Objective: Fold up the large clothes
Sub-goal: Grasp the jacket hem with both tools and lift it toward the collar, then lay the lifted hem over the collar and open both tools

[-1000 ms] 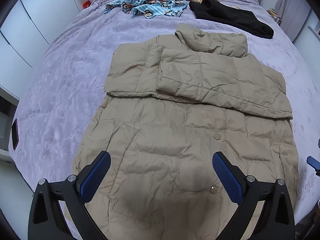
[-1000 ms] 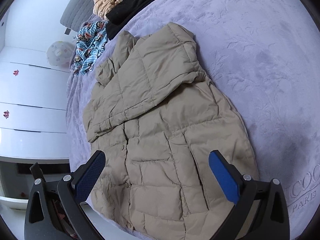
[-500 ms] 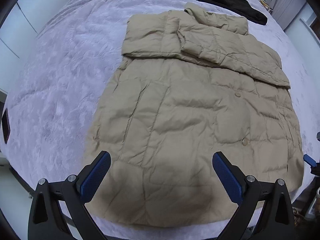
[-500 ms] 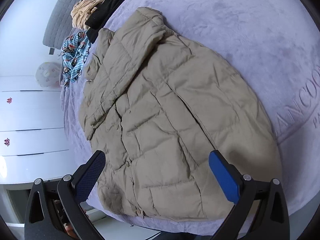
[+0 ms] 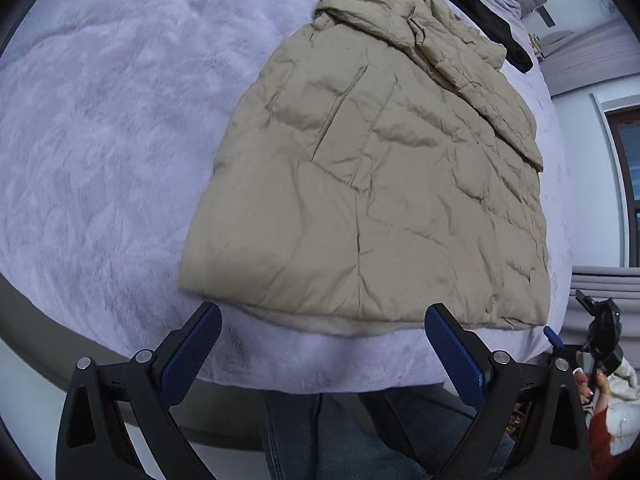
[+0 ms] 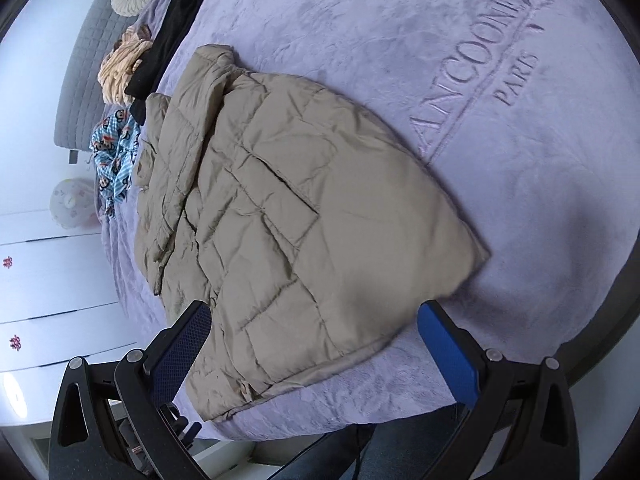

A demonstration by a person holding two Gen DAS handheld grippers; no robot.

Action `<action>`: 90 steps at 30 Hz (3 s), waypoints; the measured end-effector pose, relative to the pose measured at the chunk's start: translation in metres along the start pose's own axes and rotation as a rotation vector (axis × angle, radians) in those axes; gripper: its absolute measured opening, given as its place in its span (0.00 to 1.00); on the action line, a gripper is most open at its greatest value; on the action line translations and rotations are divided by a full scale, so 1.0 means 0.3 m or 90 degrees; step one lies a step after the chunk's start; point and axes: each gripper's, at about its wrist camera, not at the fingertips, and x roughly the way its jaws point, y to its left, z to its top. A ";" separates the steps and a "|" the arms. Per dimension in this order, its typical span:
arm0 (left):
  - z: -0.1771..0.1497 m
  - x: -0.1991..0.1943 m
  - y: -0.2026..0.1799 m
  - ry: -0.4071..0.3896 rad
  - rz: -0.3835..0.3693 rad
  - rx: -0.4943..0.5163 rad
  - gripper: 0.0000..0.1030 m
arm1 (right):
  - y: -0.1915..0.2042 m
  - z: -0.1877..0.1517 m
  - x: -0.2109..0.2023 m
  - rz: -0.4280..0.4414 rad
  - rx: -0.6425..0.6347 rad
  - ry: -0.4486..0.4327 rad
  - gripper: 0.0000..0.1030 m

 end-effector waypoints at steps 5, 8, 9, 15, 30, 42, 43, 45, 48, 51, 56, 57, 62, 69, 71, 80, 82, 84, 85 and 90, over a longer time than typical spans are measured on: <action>-0.022 0.085 0.017 0.054 -0.078 -0.027 0.99 | -0.106 -0.028 0.031 0.036 0.075 0.011 0.84; 0.002 0.139 -0.014 0.053 -0.105 -0.027 0.99 | -0.134 -0.046 0.073 0.054 0.102 0.023 0.78; 0.018 0.154 -0.028 0.052 -0.112 -0.031 0.99 | -0.140 -0.048 0.090 0.059 0.108 0.028 0.78; 0.100 0.206 -0.084 0.018 -0.151 -0.067 0.95 | -0.140 -0.048 0.147 0.091 0.139 0.029 0.78; 0.222 0.029 -0.210 -0.083 -0.093 0.024 0.12 | -0.037 0.047 0.139 0.147 0.116 0.019 0.11; 0.524 -0.194 -0.404 -0.248 -0.067 0.057 0.12 | 0.429 0.359 0.002 0.146 -0.164 -0.001 0.10; 0.555 -0.195 -0.419 -0.257 -0.057 0.051 0.12 | 0.469 0.391 0.008 0.147 -0.184 0.003 0.10; 0.610 -0.193 -0.455 -0.276 -0.043 0.040 0.12 | 0.546 0.460 0.030 0.146 -0.220 0.011 0.10; 0.694 -0.187 -0.491 -0.299 -0.026 0.033 0.12 | 0.658 0.548 0.068 0.138 -0.264 0.012 0.10; 0.783 -0.170 -0.514 -0.303 -0.008 0.036 0.12 | 0.762 0.633 0.111 0.130 -0.297 -0.001 0.10; 0.930 -0.112 -0.526 -0.280 0.010 0.057 0.12 | 0.853 0.721 0.183 0.114 -0.301 -0.022 0.10; 0.954 -0.098 -0.525 -0.272 0.011 0.060 0.12 | 0.860 0.731 0.202 0.111 -0.297 -0.023 0.10; 1.077 -0.016 -0.532 -0.236 0.022 0.083 0.12 | 0.891 0.790 0.271 0.092 -0.290 -0.029 0.10; 1.232 0.191 -0.493 -0.183 0.052 0.079 0.12 | 0.934 0.900 0.449 0.056 -0.296 -0.012 0.10; 1.259 0.265 -0.482 -0.168 0.071 0.084 0.12 | 0.928 0.927 0.516 0.047 -0.287 -0.005 0.10; 1.278 0.324 -0.490 -0.173 0.092 0.118 0.12 | 0.858 1.000 0.669 0.071 -0.245 0.012 0.10; 1.259 0.281 -0.493 -0.188 0.088 0.113 0.13 | 0.860 1.000 0.657 0.071 -0.251 0.015 0.11; 1.240 0.227 -0.490 -0.203 0.069 0.111 0.18 | 0.872 0.993 0.633 0.067 -0.263 0.015 0.12; 1.231 0.204 -0.490 -0.207 0.063 0.108 0.18 | 0.878 0.990 0.618 0.066 -0.267 0.012 0.17; 1.183 0.133 -0.519 -0.202 0.079 0.131 0.18 | 0.905 0.941 0.464 0.093 -0.300 -0.041 0.83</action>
